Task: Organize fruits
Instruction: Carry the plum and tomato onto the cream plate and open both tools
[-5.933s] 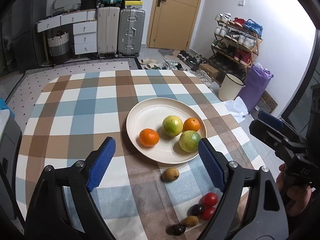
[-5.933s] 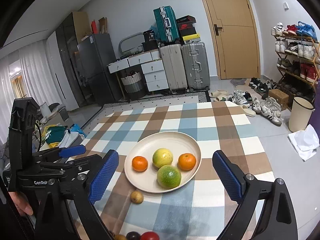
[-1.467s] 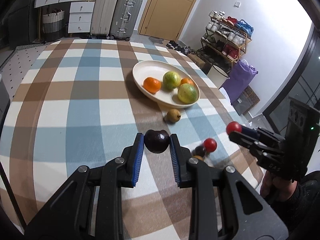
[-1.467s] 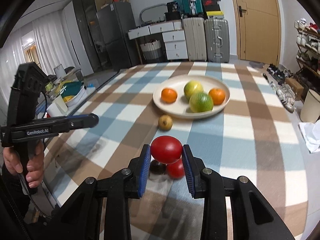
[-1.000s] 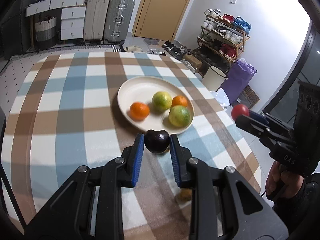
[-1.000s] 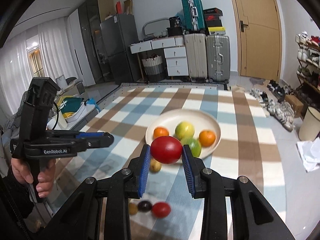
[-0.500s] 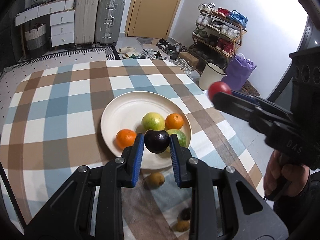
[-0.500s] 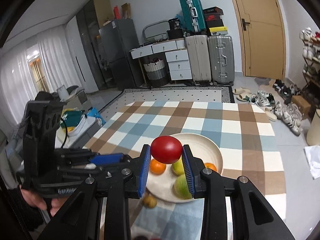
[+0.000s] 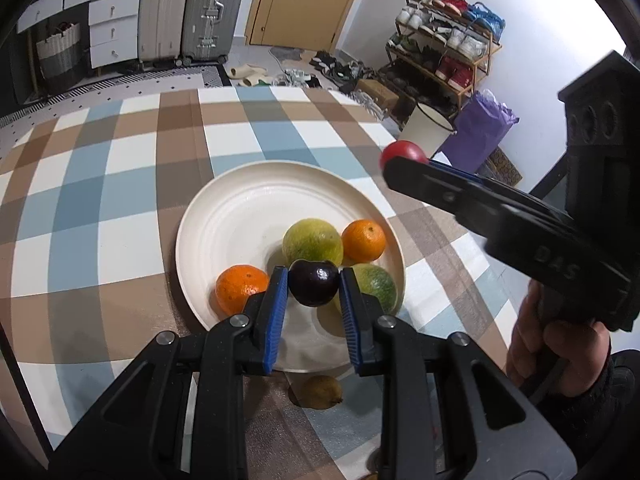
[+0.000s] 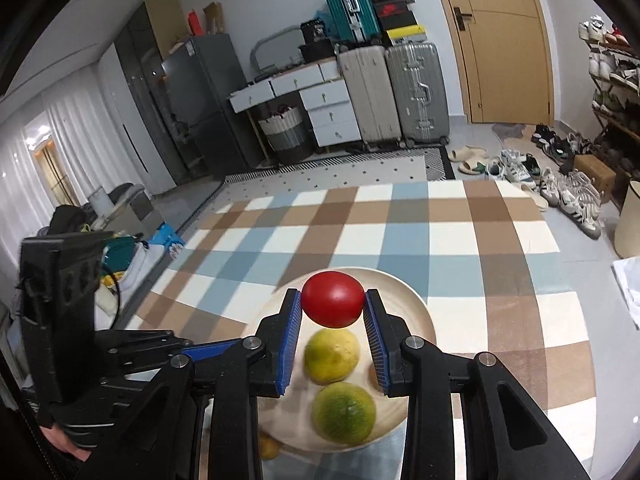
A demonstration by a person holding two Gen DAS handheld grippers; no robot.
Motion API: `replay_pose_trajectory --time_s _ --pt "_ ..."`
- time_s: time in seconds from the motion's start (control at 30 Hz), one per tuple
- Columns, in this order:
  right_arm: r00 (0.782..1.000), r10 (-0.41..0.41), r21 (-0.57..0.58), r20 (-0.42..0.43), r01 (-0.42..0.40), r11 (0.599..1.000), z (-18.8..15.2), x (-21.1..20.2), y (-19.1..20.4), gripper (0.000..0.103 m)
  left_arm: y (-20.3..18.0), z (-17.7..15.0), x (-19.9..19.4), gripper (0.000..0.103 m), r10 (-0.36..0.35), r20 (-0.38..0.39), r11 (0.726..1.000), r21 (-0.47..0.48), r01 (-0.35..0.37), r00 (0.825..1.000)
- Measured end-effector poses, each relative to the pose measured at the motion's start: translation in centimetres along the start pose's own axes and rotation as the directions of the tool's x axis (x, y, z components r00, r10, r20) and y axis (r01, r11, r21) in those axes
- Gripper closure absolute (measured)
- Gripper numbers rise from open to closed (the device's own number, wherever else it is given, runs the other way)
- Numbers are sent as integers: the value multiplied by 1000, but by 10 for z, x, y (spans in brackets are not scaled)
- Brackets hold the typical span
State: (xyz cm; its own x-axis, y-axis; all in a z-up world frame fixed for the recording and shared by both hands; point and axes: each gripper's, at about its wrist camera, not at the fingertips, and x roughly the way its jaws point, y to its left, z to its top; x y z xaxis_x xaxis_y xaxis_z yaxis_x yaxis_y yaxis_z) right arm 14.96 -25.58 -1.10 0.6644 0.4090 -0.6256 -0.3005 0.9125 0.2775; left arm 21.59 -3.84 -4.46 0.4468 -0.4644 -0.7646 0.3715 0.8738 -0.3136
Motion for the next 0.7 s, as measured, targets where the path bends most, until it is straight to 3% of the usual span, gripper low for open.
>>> replay_pose_trajectory --time_s 0.53,0.6,0.63,0.7 --pt "994 -50 72 -94 57 996 -16 51 -28 70 11 -5 27 80 -2 -51 1000 -6 2 999" --pt "993 -51 77 -105 59 995 -17 53 -29 59 12 -5 24 80 -1 -36 1000 -17 0 999" --pt "994 -43 81 -100 51 995 -18 53 -30 47 12 -5 23 79 0 -33 1000 -17 -1 999" --pt "997 -42 78 -70 47 996 -18 45 -30 42 13 -5 17 79 2 -17 1000 -21 -2 1000"
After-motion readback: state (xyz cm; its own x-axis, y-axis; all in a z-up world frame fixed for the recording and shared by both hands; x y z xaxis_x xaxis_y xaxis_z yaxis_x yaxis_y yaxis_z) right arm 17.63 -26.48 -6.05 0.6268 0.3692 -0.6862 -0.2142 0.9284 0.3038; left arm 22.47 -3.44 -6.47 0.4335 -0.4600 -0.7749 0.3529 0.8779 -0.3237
